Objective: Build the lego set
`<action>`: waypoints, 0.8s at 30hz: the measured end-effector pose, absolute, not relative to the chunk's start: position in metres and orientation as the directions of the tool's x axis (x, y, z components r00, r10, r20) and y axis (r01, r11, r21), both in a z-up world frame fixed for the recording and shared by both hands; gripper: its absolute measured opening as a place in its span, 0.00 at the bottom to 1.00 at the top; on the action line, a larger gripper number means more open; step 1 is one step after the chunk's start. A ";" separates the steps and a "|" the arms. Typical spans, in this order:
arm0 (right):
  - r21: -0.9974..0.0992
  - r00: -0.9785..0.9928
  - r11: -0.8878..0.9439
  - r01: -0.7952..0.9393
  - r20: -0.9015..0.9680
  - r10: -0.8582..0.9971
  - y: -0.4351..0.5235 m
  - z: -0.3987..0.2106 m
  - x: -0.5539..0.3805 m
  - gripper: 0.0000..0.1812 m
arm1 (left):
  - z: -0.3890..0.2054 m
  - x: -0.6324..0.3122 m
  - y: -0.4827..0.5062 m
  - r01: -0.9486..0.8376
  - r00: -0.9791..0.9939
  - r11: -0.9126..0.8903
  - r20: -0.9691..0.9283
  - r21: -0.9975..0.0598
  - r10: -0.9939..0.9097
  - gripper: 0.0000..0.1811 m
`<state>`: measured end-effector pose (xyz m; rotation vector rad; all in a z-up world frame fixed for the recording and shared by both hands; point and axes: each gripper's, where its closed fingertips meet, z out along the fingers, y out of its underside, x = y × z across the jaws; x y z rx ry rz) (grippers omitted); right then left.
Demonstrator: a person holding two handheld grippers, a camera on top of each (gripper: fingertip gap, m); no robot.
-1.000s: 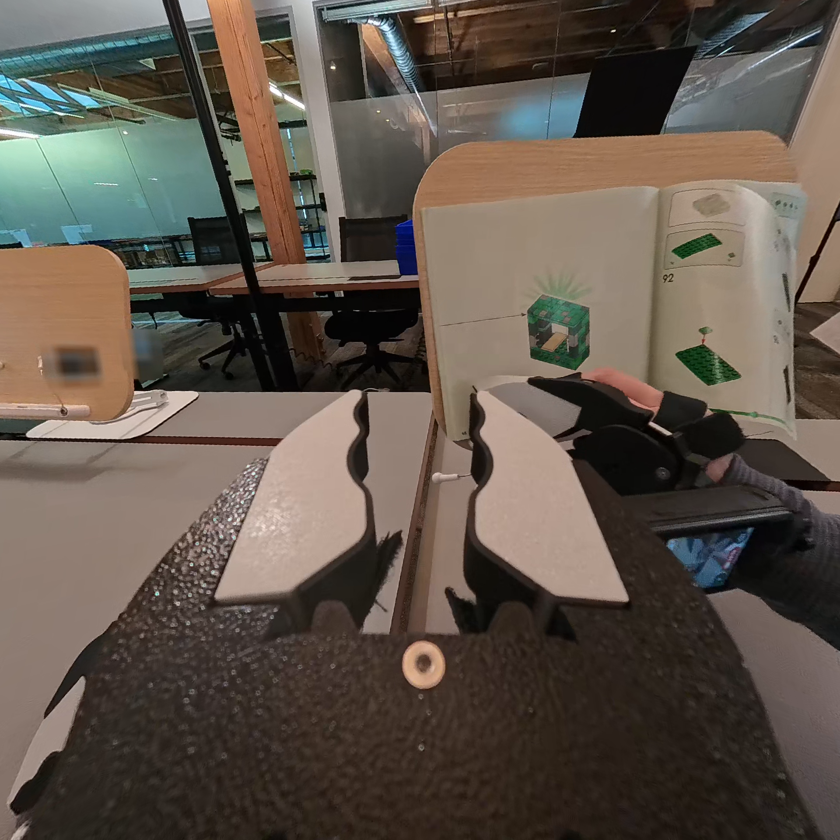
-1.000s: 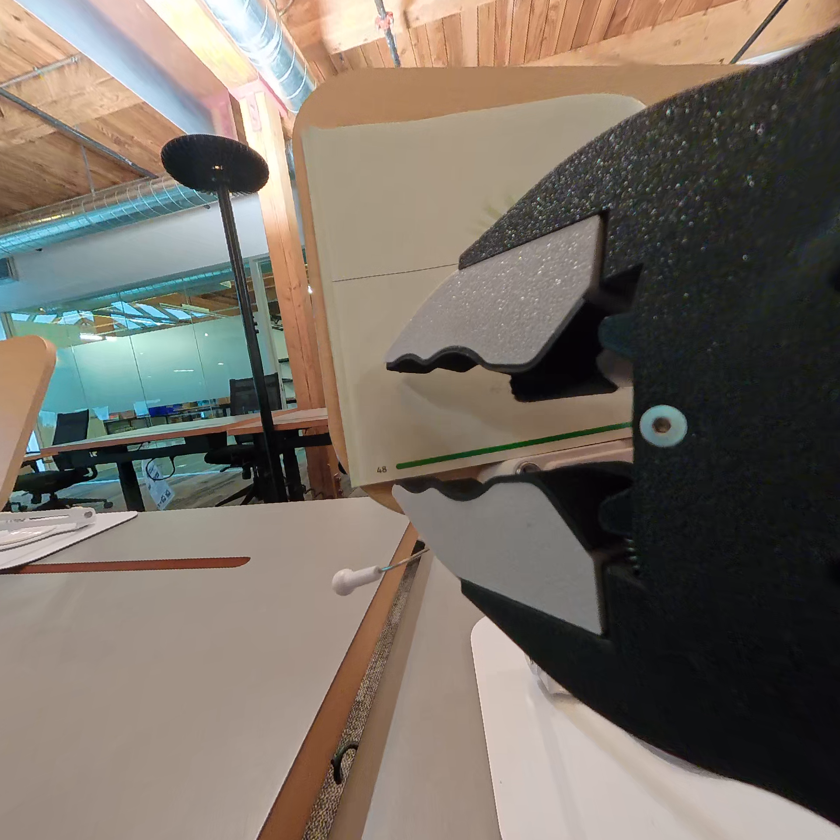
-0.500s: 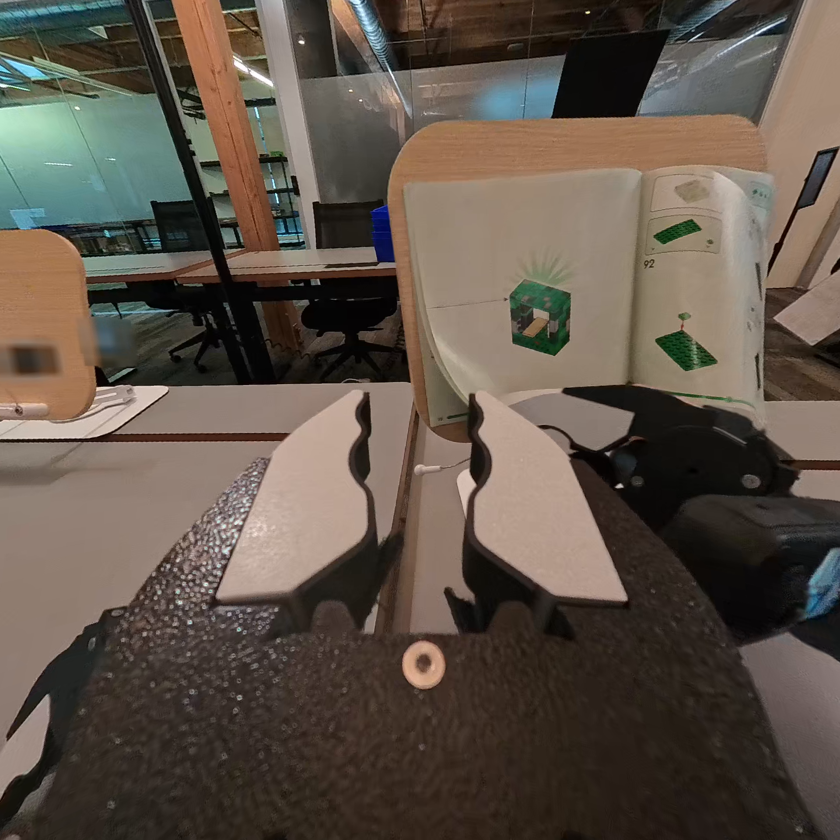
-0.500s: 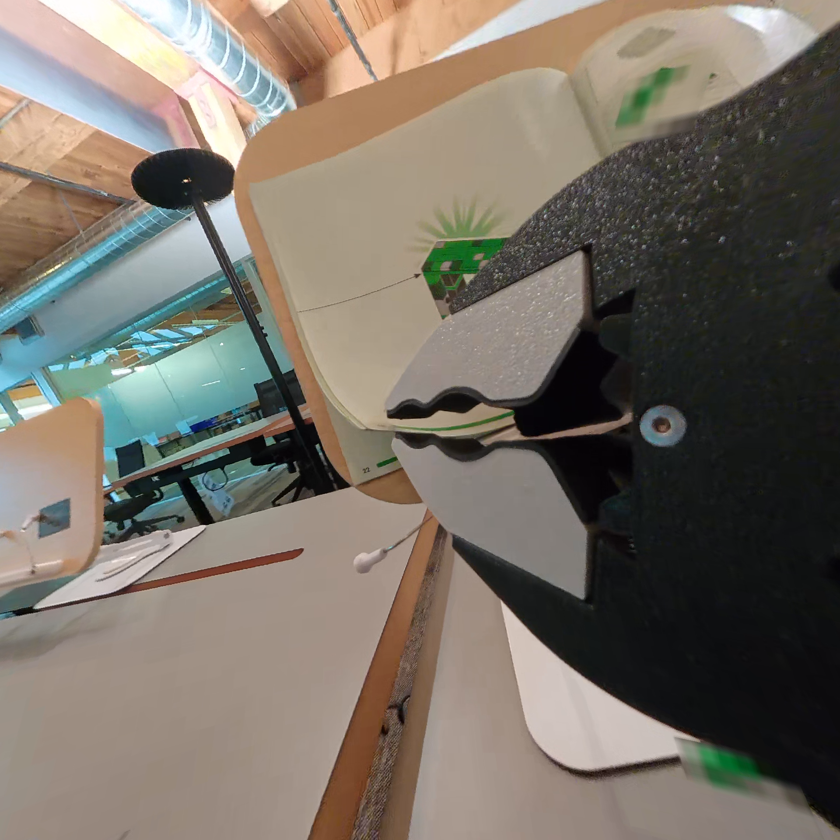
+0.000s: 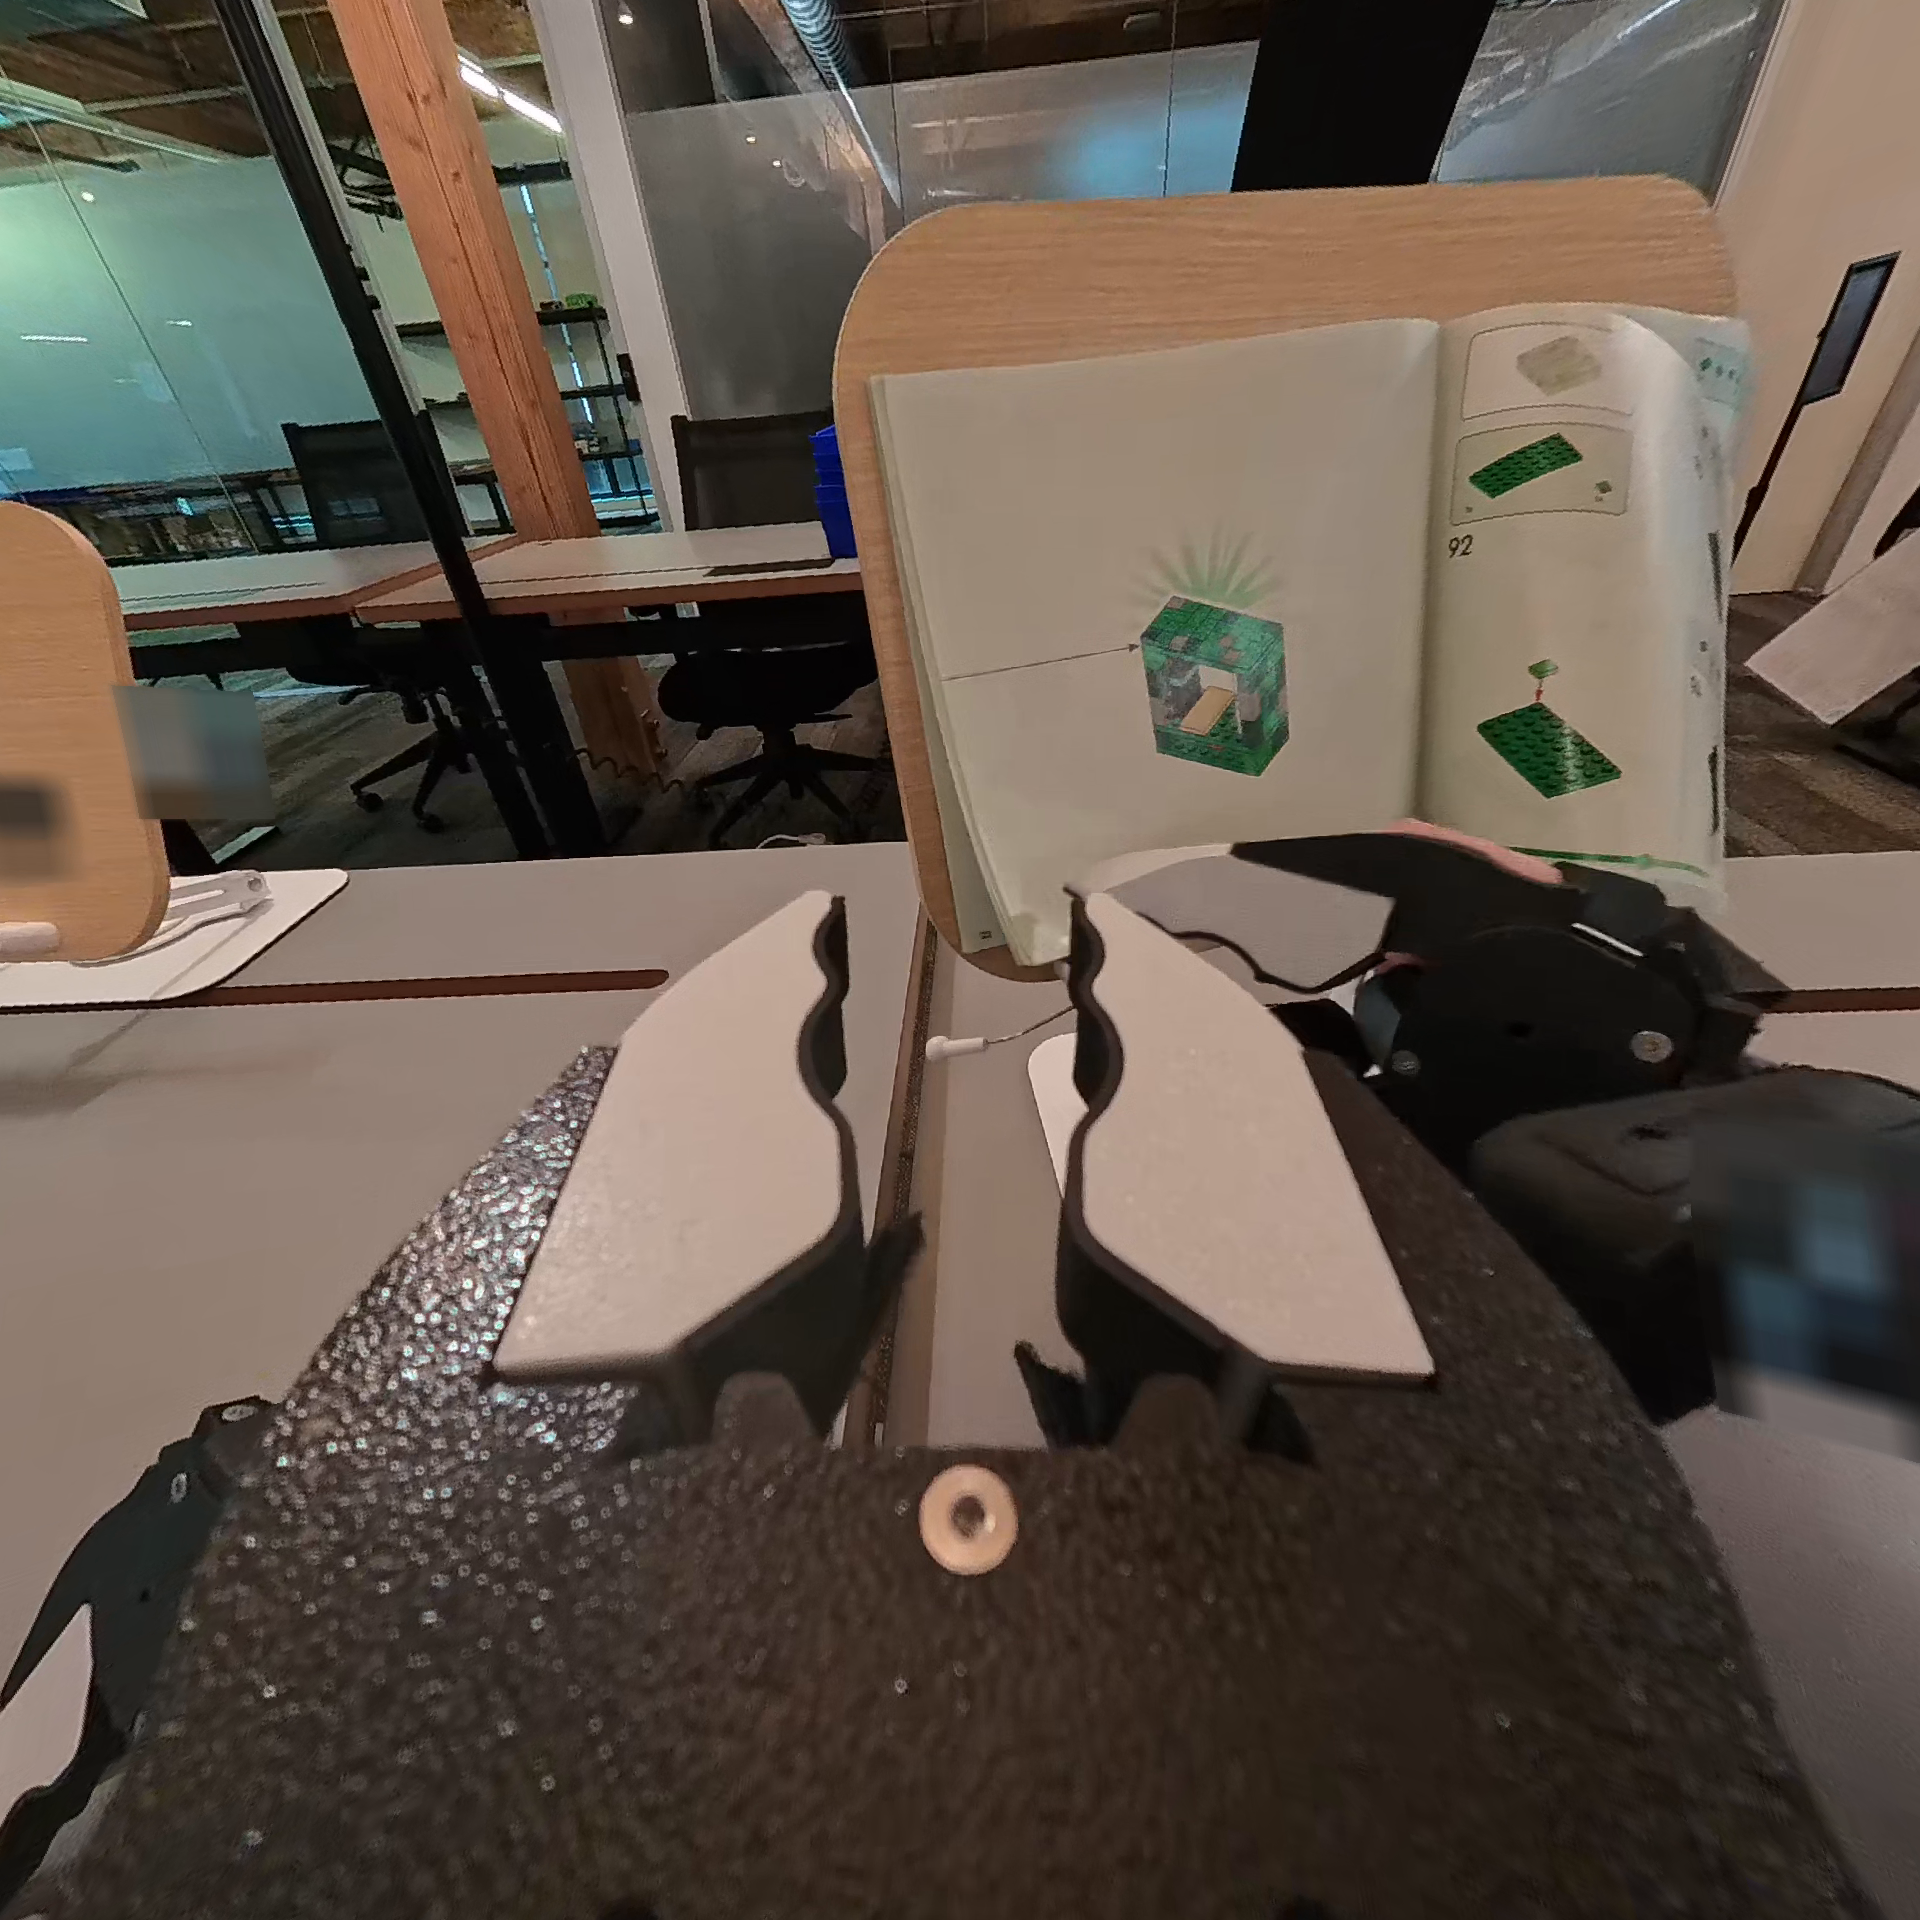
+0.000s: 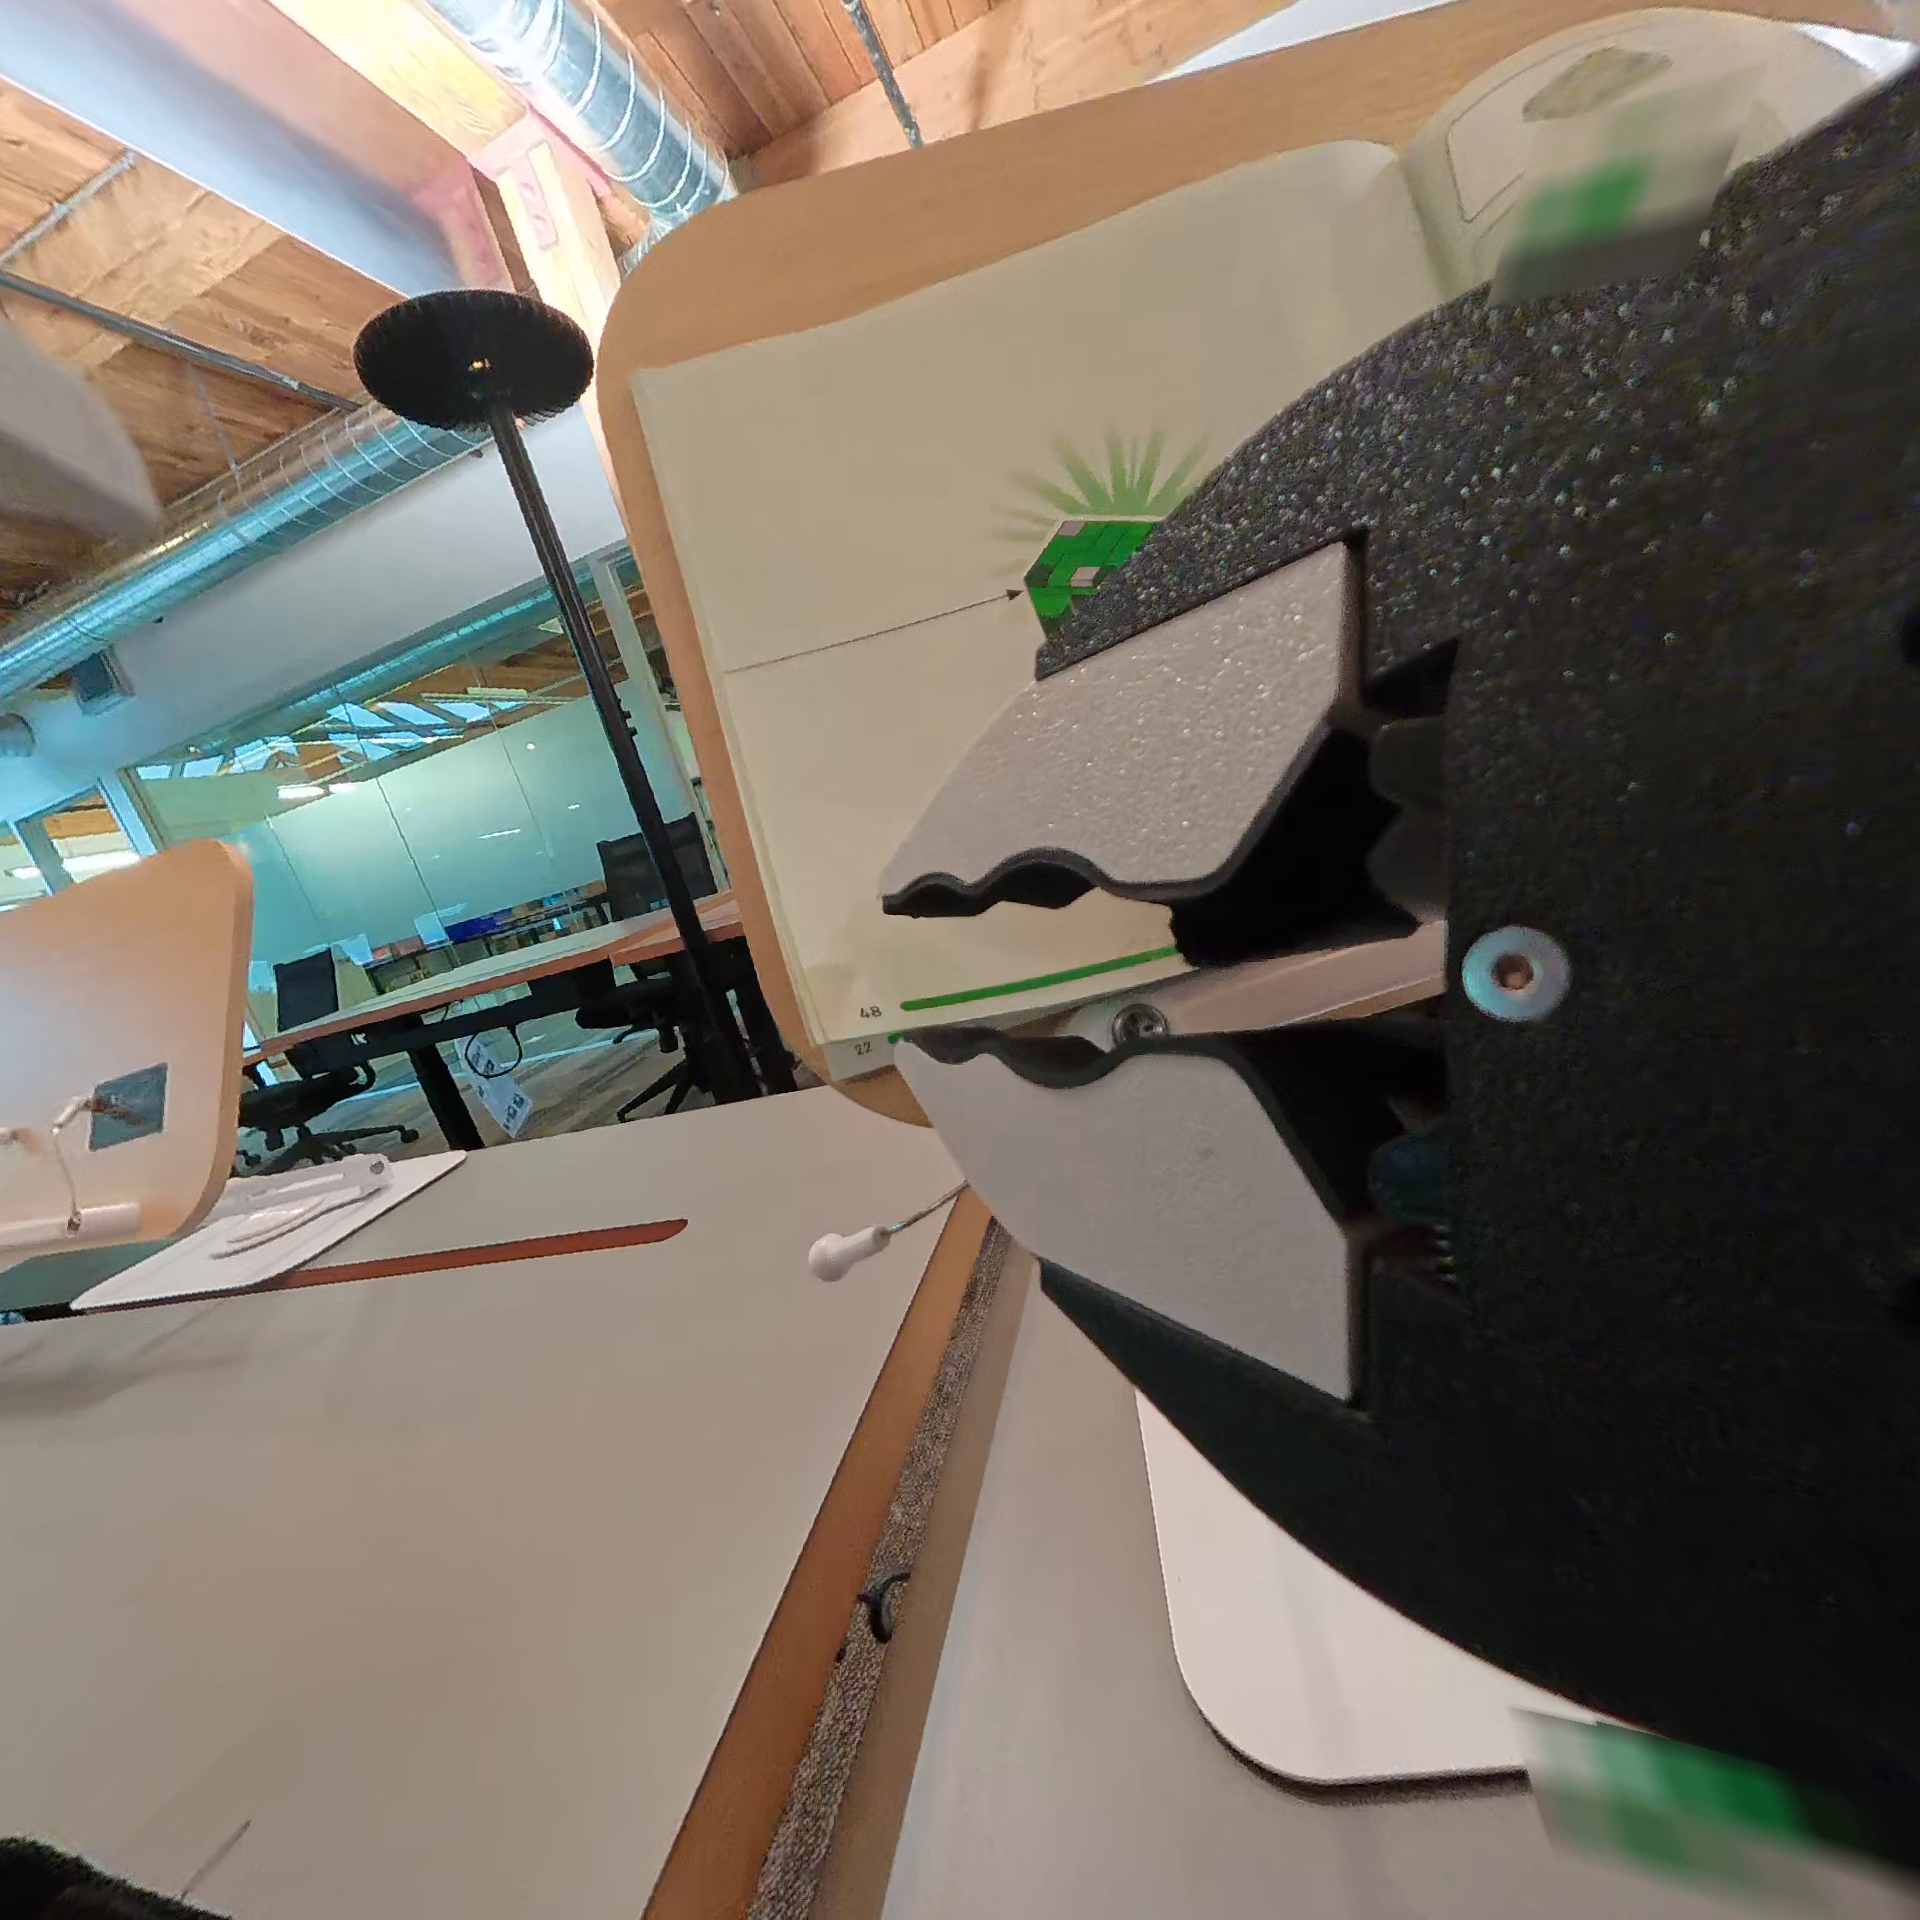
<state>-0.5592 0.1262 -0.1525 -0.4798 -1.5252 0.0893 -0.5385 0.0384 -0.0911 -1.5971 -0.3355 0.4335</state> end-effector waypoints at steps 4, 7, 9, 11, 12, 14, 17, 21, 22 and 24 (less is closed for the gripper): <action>-0.325 0.037 0.906 0.271 0.944 0.328 0.129 -0.159 -0.569 0.13 | -0.092 -0.538 0.040 -0.044 0.885 -0.081 -0.077 -0.996 0.459 0.22; -0.298 0.027 0.907 0.298 0.952 0.304 0.132 -0.162 -0.578 0.14 | -0.094 -0.537 0.041 -0.047 0.889 -0.093 -0.085 -0.995 0.451 0.22; -0.287 0.019 0.908 0.305 0.955 0.296 0.132 -0.163 -0.581 0.14 | -0.094 -0.537 0.041 -0.048 0.888 -0.099 -0.088 -0.994 0.450 0.22; -0.281 0.017 0.911 0.303 0.957 0.289 0.131 -0.163 -0.583 0.14 | -0.094 -0.536 0.041 -0.049 0.890 -0.099 -0.089 -0.994 0.448 0.22; -0.277 0.014 0.912 0.303 0.958 0.286 0.130 -0.163 -0.583 0.15 | -0.094 -0.536 0.041 -0.049 0.890 -0.097 -0.088 -0.994 0.448 0.22; -0.270 0.008 0.912 0.309 0.959 0.282 0.131 -0.164 -0.584 0.16 | -0.093 -0.536 0.040 -0.050 0.890 -0.094 -0.087 -0.994 0.448 0.22; -0.269 0.001 0.909 0.319 0.959 0.283 0.133 -0.166 -0.584 0.17 | -0.093 -0.536 0.040 -0.050 0.890 -0.095 -0.087 -0.994 0.448 0.22; -0.258 -0.004 0.908 0.331 0.962 0.274 0.136 -0.166 -0.584 0.18 | -0.093 -0.536 0.039 -0.051 0.890 -0.094 -0.088 -0.994 0.448 0.22; -0.254 -0.004 0.908 0.332 0.963 0.271 0.136 -0.166 -0.584 0.18 | -0.092 -0.536 0.039 -0.051 0.890 -0.094 -0.088 -0.994 0.448 0.22; -0.248 -0.004 0.909 0.334 0.964 0.265 0.136 -0.165 -0.584 0.18 | -0.092 -0.535 0.039 -0.053 0.890 -0.094 -0.089 -0.994 0.446 0.22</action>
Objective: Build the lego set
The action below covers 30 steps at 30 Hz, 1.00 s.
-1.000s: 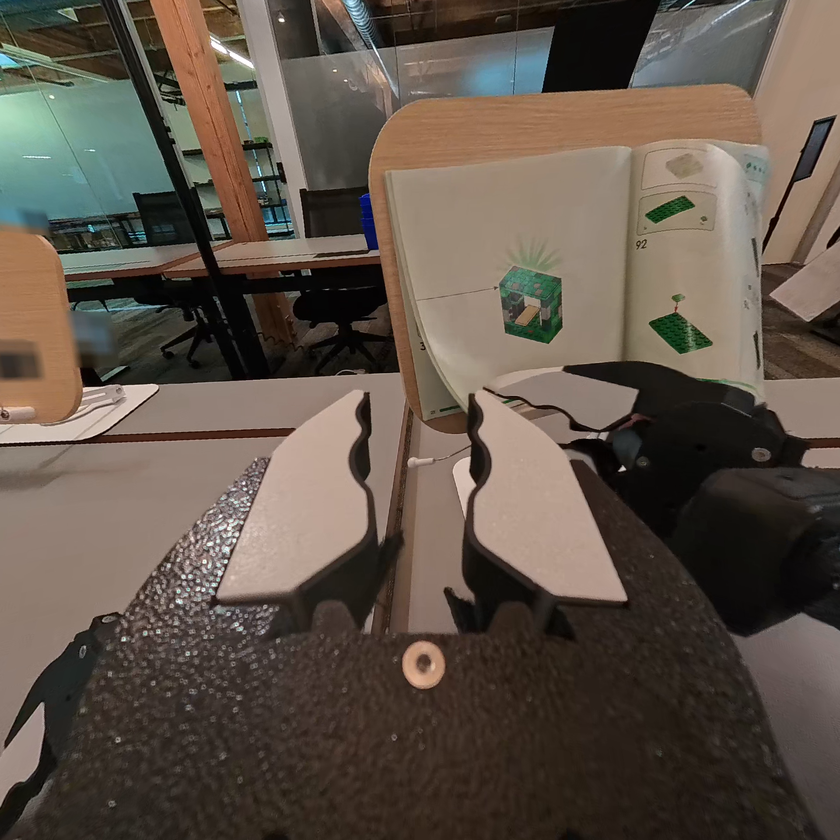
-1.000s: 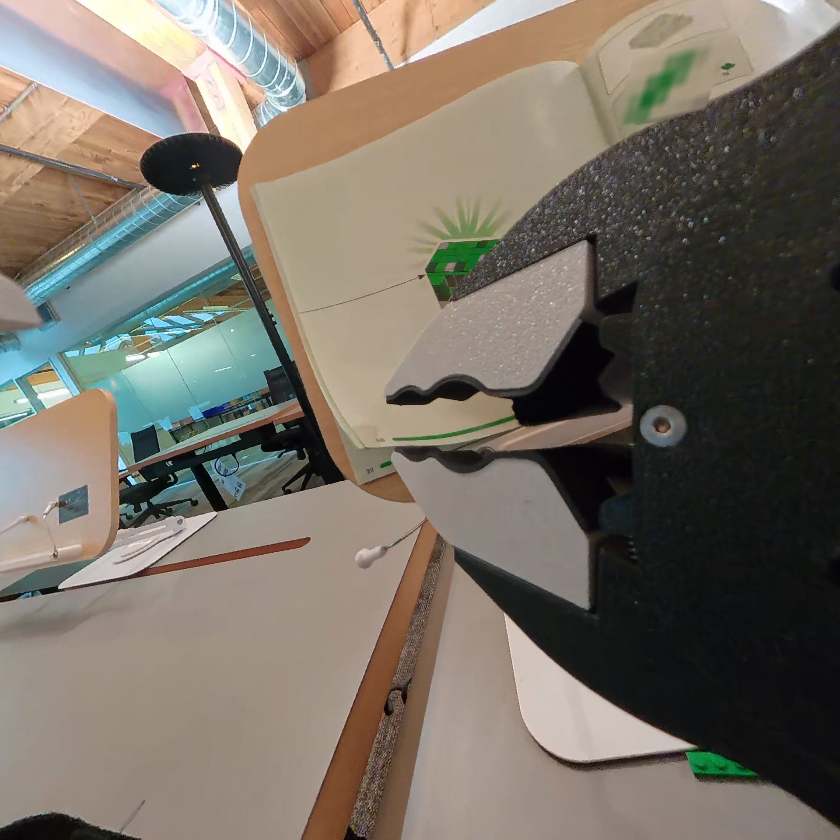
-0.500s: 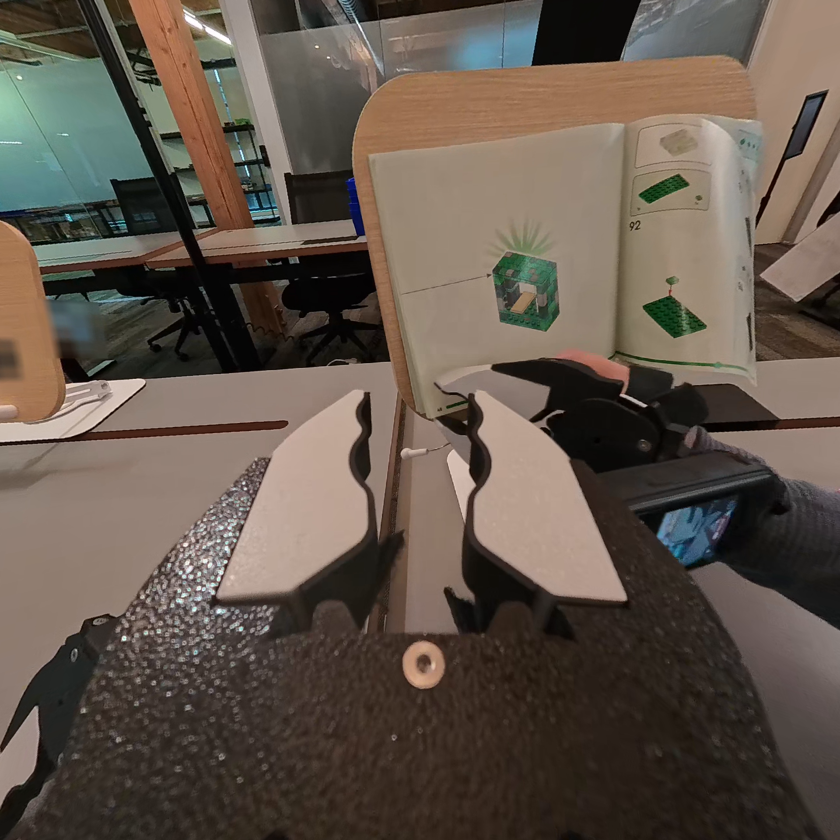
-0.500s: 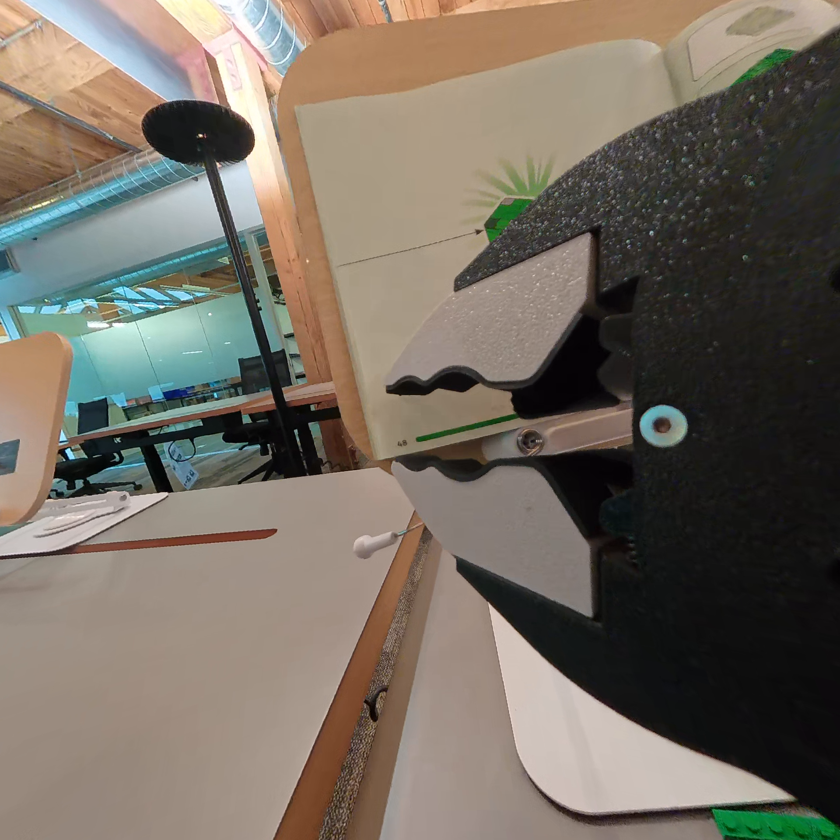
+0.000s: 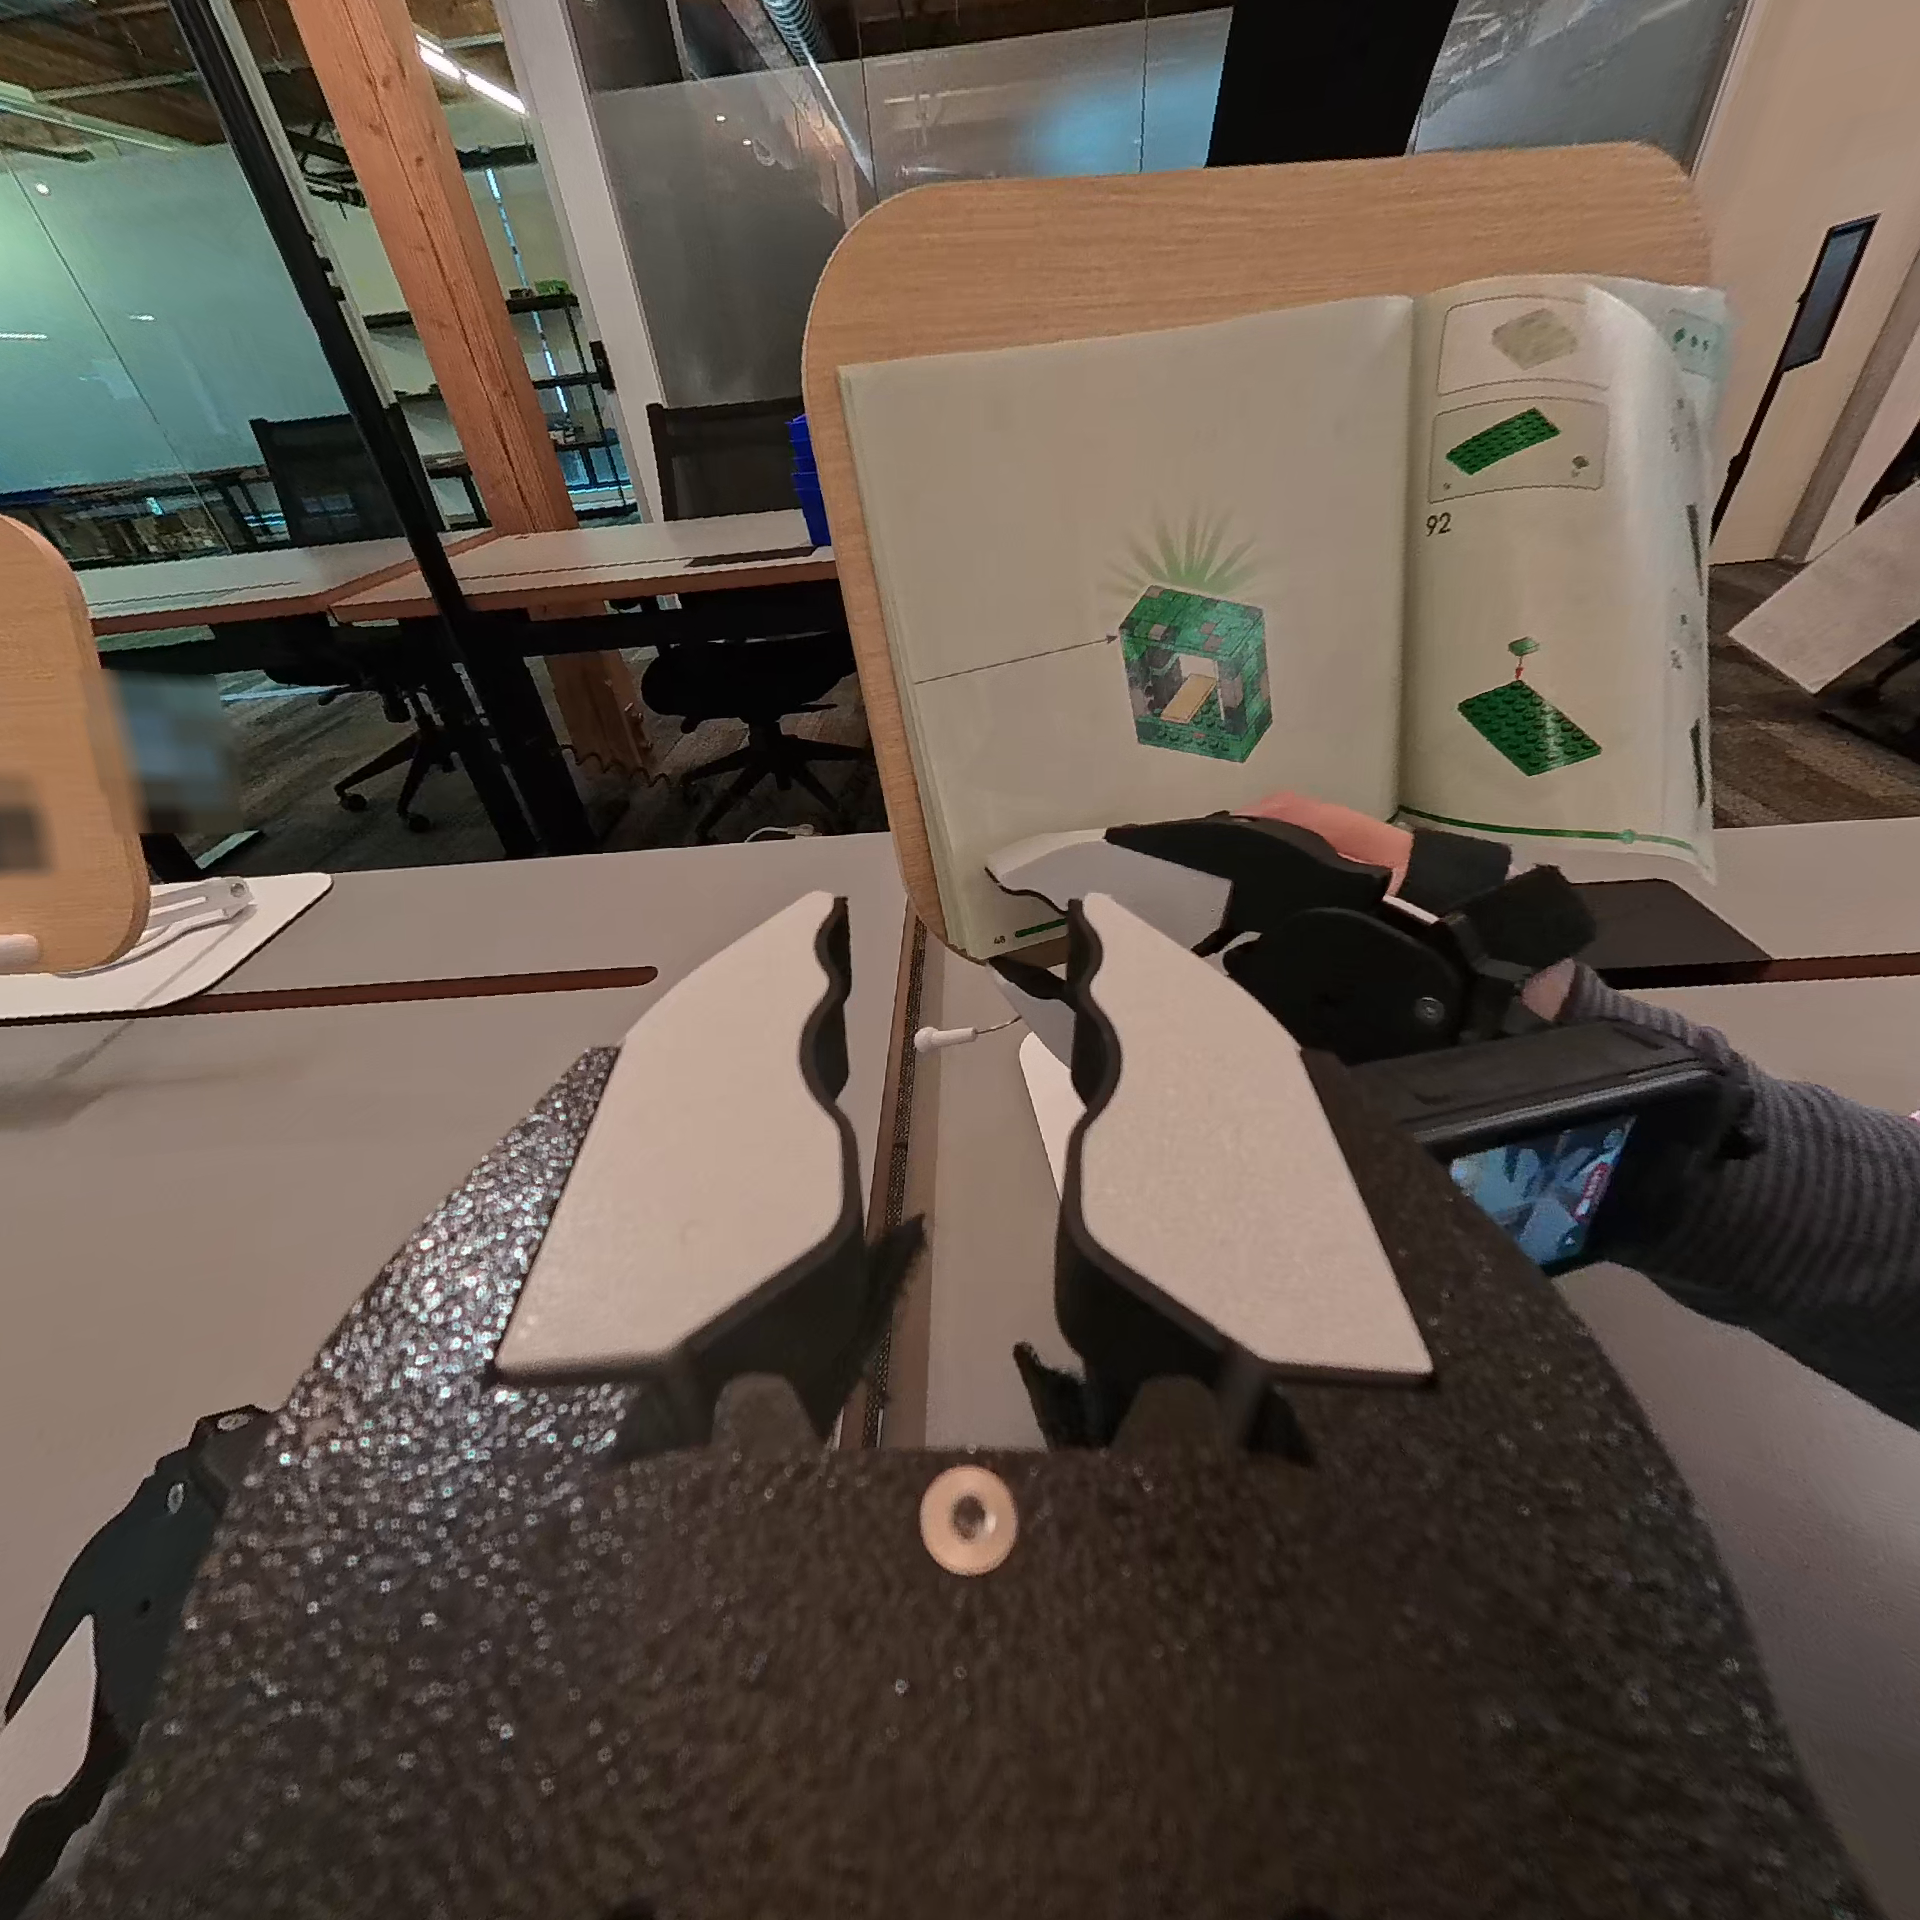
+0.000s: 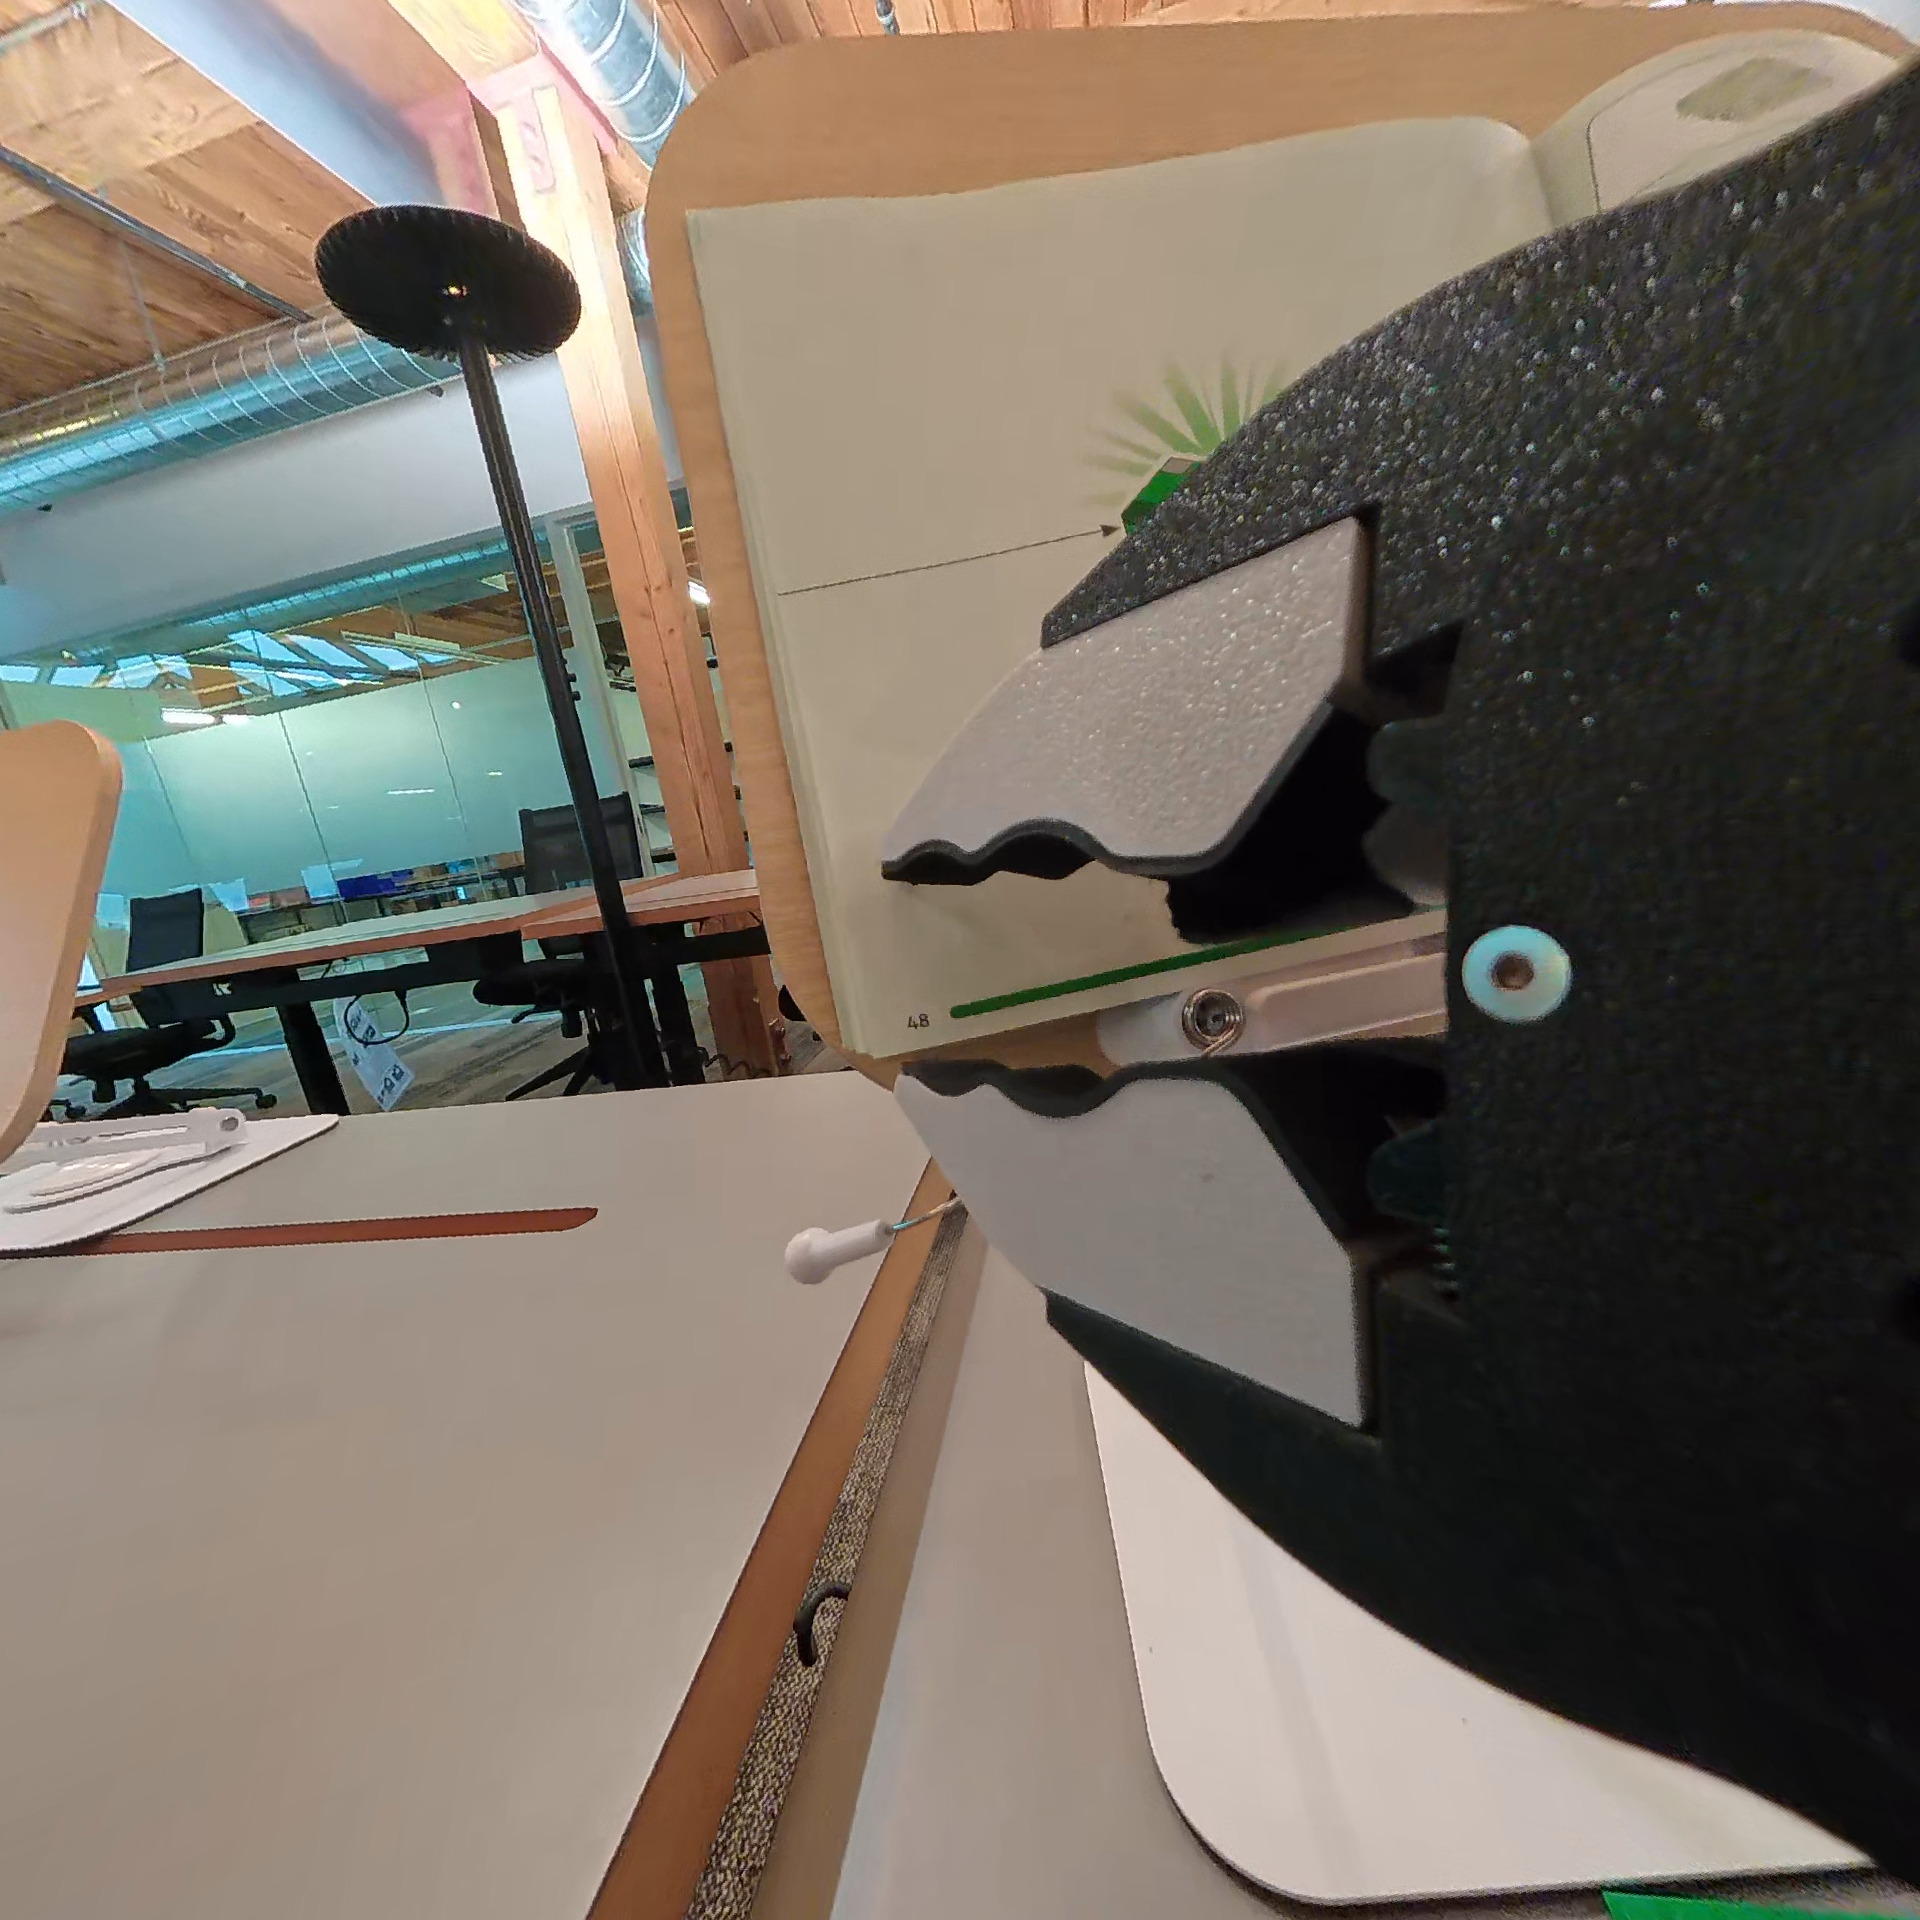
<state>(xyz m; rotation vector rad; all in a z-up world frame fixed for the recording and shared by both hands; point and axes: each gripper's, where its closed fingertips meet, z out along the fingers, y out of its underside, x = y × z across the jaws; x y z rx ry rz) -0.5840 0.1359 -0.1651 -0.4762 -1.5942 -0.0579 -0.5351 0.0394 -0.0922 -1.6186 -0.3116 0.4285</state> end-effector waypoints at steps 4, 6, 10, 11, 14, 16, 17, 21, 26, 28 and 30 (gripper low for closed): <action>-0.236 -0.004 0.913 0.332 0.968 0.251 0.133 -0.164 -0.582 0.18 | -0.093 -0.534 0.040 -0.053 0.892 -0.099 -0.092 -0.994 0.443 0.22; -0.233 -0.006 0.914 0.333 0.968 0.249 0.133 -0.163 -0.581 0.18 | -0.093 -0.534 0.041 -0.054 0.893 -0.102 -0.093 -0.993 0.441 0.22; -0.233 -0.014 0.910 0.342 0.967 0.253 0.135 -0.164 -0.580 0.18 | -0.094 -0.534 0.041 -0.055 0.894 -0.107 -0.096 -0.993 0.439 0.22; -0.232 -0.015 0.909 0.345 0.967 0.253 0.135 -0.164 -0.580 0.18 | -0.094 -0.534 0.041 -0.055 0.894 -0.107 -0.097 -0.993 0.438 0.22; -0.230 -0.015 0.909 0.348 0.968 0.251 0.136 -0.163 -0.578 0.18 | -0.094 -0.534 0.041 -0.053 0.894 -0.107 -0.095 -0.993 0.438 0.22; -0.232 -0.015 0.909 0.348 0.967 0.252 0.135 -0.162 -0.577 0.18 | -0.094 -0.534 0.041 -0.052 0.894 -0.108 -0.094 -0.993 0.437 0.22; -0.232 -0.015 0.908 0.348 0.967 0.253 0.135 -0.162 -0.577 0.18 | -0.094 -0.534 0.041 -0.051 0.895 -0.109 -0.094 -0.993 0.437 0.22; -0.231 -0.016 0.907 0.353 0.968 0.252 0.135 -0.162 -0.575 0.18 | -0.095 -0.534 0.041 -0.050 0.896 -0.111 -0.094 -0.993 0.434 0.22; -0.233 -0.010 0.906 0.354 0.968 0.253 0.136 -0.161 -0.573 0.17 | -0.095 -0.533 0.041 -0.049 0.897 -0.111 -0.092 -0.993 0.432 0.22; -0.235 -0.006 0.905 0.355 0.967 0.254 0.136 -0.160 -0.572 0.17 | -0.095 -0.533 0.041 -0.050 0.897 -0.112 -0.094 -0.992 0.432 0.22; -0.234 -0.018 0.906 0.353 0.966 0.257 0.136 -0.161 -0.573 0.17 | -0.095 -0.534 0.041 -0.051 0.896 -0.114 -0.096 -0.992 0.434 0.22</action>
